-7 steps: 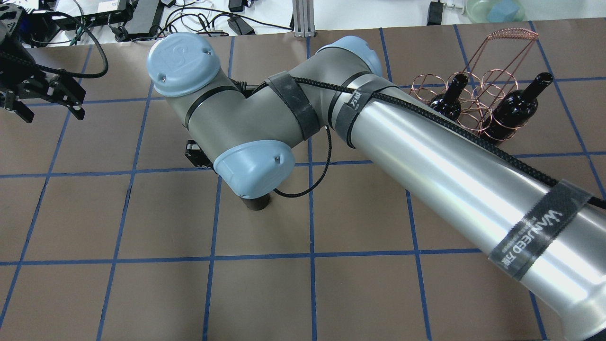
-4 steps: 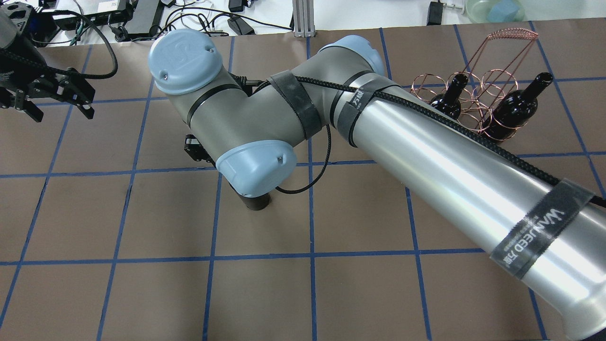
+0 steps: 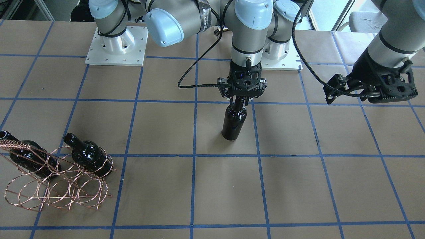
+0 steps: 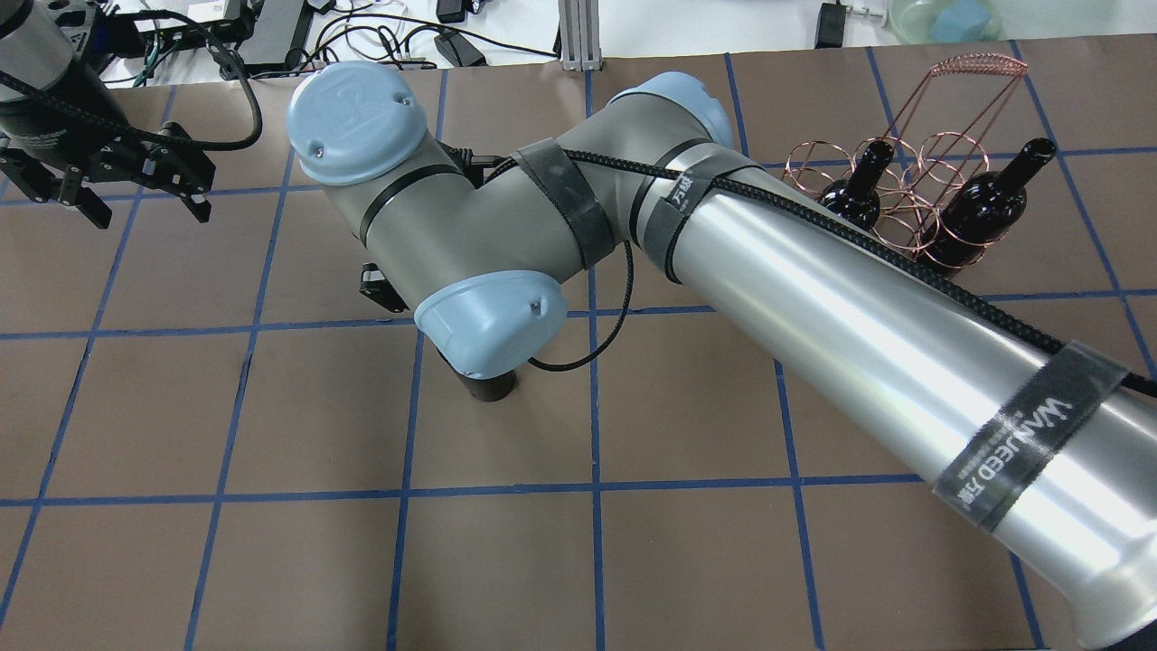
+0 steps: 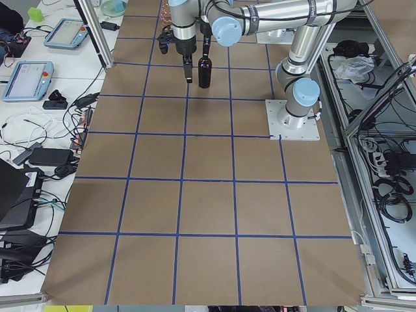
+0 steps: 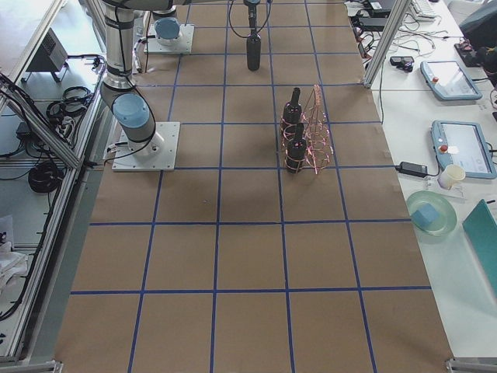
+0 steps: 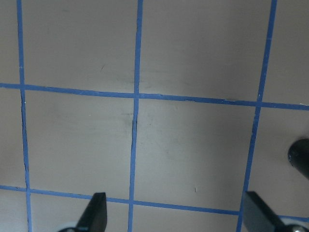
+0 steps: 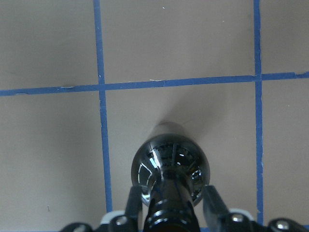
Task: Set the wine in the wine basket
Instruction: 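Lift the bottle with the right gripper and carry it to the copper rack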
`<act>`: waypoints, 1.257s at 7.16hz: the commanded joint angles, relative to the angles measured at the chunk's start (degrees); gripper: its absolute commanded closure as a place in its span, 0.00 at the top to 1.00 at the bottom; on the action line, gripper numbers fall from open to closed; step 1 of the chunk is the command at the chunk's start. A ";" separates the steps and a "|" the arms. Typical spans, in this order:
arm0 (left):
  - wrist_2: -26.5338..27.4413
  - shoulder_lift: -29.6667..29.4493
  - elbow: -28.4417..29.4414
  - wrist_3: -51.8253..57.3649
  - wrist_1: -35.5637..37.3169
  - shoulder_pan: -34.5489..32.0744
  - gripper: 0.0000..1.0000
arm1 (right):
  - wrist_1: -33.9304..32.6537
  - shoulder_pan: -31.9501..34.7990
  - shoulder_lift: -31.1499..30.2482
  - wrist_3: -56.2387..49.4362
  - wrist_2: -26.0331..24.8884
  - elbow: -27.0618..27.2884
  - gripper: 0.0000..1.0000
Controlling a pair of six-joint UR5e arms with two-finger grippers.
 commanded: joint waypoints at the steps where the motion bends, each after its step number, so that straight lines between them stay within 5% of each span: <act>1: 0.17 0.11 0.02 0.50 -0.05 0.16 1.00 | -0.03 0.03 0.00 -0.04 0.01 0.01 0.46; 4: -0.18 0.11 -0.06 0.41 -0.22 0.08 1.00 | 0.32 -0.67 -0.61 -0.04 0.97 -0.08 0.00; 6: -0.18 0.11 -0.06 0.32 -0.49 -0.10 1.00 | 1.63 -3.65 -4.71 -2.21 0.71 -0.08 0.00; 9: -2.19 1.50 -0.06 -1.95 -1.54 -0.89 1.00 | 18.45 -13.90 -15.43 -13.34 -0.08 -0.08 0.00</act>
